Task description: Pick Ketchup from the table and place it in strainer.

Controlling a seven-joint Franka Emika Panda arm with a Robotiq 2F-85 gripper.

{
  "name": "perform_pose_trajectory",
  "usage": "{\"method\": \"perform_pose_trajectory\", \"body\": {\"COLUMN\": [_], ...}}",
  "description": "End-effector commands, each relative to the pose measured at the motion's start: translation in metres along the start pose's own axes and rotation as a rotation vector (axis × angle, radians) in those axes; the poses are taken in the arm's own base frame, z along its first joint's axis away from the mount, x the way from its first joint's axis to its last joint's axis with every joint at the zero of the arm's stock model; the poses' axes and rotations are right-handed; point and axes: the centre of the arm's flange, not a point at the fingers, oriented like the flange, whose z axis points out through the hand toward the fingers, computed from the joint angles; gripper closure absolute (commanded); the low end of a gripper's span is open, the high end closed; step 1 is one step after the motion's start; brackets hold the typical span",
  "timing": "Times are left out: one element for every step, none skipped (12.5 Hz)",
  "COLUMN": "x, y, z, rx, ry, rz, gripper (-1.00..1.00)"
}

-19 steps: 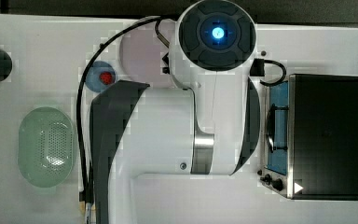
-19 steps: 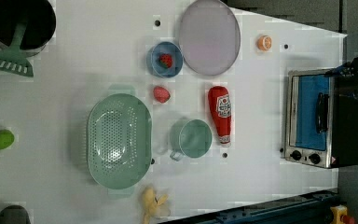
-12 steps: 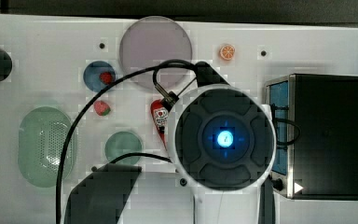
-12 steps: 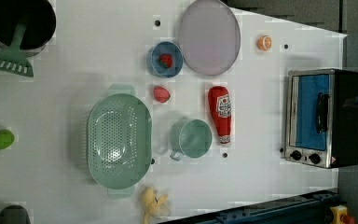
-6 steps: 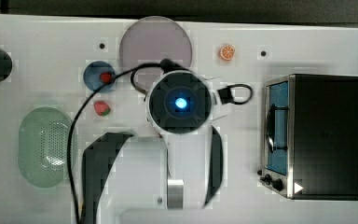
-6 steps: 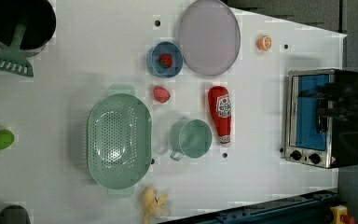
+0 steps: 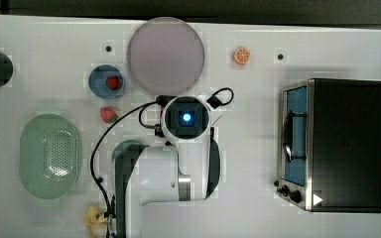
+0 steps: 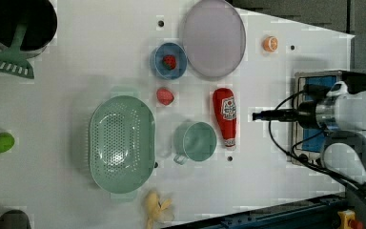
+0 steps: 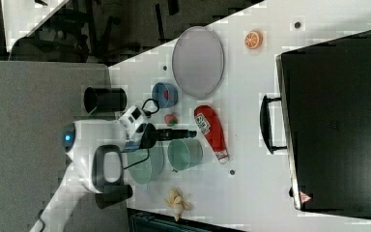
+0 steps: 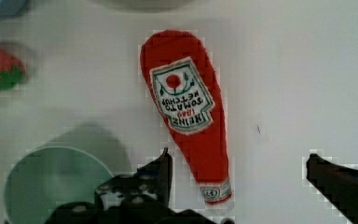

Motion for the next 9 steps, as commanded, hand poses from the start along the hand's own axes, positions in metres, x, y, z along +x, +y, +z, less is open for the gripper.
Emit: {"method": "perform_pose_trajectory", "body": {"x": [0.004,0.004,0.003,0.003,0.003,0.003,0.003,0.003,0.003], "y": [-0.011,-0.01,-0.01,-0.009,-0.009,-0.01,-0.01,-0.01,-0.009], "z": [0.015,0.032,0.049,0.064,0.077,0.089,0.1,0.108,0.116], "rx": [0.008,0.013,0.019,0.025,0.03,0.036,0.04,0.043,0.046], "ry": [0.076,0.072,0.067,0.059,0.051,0.043,0.038,0.037,0.035], "rz": [-0.26,-0.258,-0.255,-0.25,-0.248,-0.246,-0.246,-0.243,-0.24], "gripper": [-1.0,-1.0,-1.0,-1.0,-1.0,-1.0,-1.0,-1.0,-1.0]}}
